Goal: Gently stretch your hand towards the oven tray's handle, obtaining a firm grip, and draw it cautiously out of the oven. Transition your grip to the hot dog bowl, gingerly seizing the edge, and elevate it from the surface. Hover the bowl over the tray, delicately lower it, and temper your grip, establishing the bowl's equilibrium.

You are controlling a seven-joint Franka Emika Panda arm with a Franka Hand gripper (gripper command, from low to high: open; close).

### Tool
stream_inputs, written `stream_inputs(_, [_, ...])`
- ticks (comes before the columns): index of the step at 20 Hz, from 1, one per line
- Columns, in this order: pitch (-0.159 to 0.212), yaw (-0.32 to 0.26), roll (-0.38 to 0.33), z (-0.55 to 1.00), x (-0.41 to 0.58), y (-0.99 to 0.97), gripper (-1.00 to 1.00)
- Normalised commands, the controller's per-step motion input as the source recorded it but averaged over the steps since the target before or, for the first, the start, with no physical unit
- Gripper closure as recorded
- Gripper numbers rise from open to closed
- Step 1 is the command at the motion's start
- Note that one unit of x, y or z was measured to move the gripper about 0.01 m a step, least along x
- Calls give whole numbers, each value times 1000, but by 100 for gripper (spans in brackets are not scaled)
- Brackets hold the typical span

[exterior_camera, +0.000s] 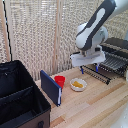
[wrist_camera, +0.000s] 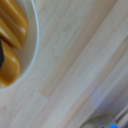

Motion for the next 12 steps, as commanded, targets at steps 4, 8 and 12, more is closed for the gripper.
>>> stream_inputs(4, [-94,0,82,-434,8,0,-100])
stream_inputs(8, [-21,0,44,-346,0,0,-100])
stream_inputs(12, [-2,4,23,-263,0,0,-100])
